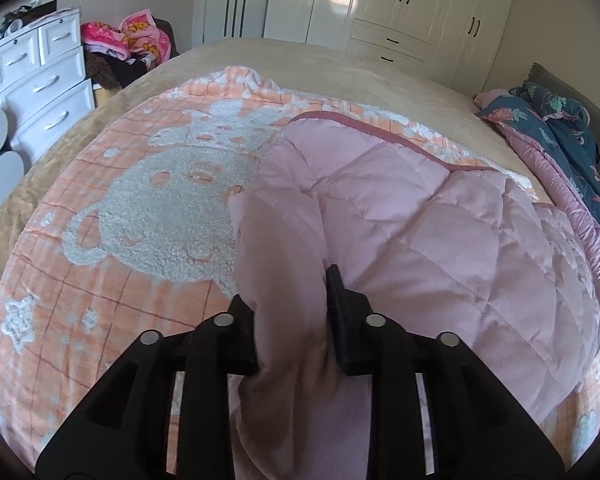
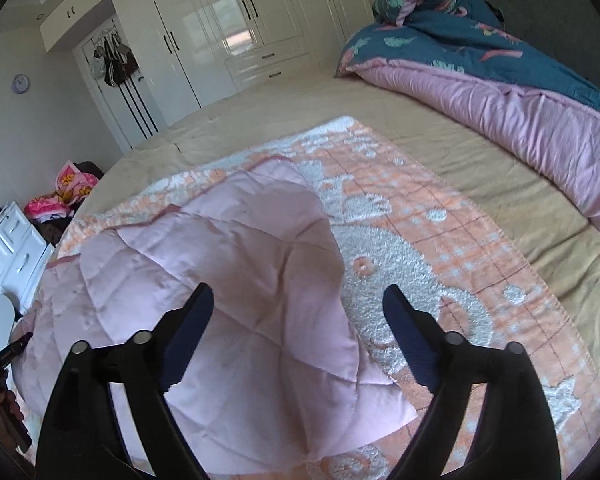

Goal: Fold large clothes

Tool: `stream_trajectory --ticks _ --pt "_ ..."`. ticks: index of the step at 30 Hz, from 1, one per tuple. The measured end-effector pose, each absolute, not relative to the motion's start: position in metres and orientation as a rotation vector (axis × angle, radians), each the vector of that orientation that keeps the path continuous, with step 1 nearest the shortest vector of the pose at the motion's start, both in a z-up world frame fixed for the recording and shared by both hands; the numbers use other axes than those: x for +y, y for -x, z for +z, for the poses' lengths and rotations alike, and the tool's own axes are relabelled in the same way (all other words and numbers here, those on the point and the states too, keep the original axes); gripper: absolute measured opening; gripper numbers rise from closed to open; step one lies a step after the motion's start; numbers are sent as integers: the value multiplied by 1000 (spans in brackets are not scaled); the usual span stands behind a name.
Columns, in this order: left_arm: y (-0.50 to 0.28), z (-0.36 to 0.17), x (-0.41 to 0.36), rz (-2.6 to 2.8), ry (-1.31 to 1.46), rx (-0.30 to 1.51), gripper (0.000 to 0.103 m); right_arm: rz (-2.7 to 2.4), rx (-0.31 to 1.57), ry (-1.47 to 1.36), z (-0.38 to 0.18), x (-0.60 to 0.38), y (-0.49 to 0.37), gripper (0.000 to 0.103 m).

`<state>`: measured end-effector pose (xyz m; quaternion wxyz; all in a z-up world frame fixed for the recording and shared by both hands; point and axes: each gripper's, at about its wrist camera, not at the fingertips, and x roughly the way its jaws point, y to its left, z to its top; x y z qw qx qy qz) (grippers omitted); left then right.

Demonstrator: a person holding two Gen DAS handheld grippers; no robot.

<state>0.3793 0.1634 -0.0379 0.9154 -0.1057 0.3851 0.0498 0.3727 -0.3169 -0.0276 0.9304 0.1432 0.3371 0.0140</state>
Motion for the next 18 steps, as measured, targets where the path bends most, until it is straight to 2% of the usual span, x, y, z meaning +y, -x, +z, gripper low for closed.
stream_trajectory --ticks 1,3,9,15,18 --pt "-378 -37 164 102 220 794 29 34 678 -290 -23 -315 -370 91" --pt "-373 -31 162 95 229 788 49 40 654 -293 -15 -313 -365 97" --pt "-357 -11 152 79 244 762 76 76 618 -277 1 -305 -350 98" --pt "-335 8 137 80 254 708 93 71 596 -229 2 -301 -330 99" --pt "-324 13 128 77 238 699 94 50 600 -223 -1 -302 -323 99"
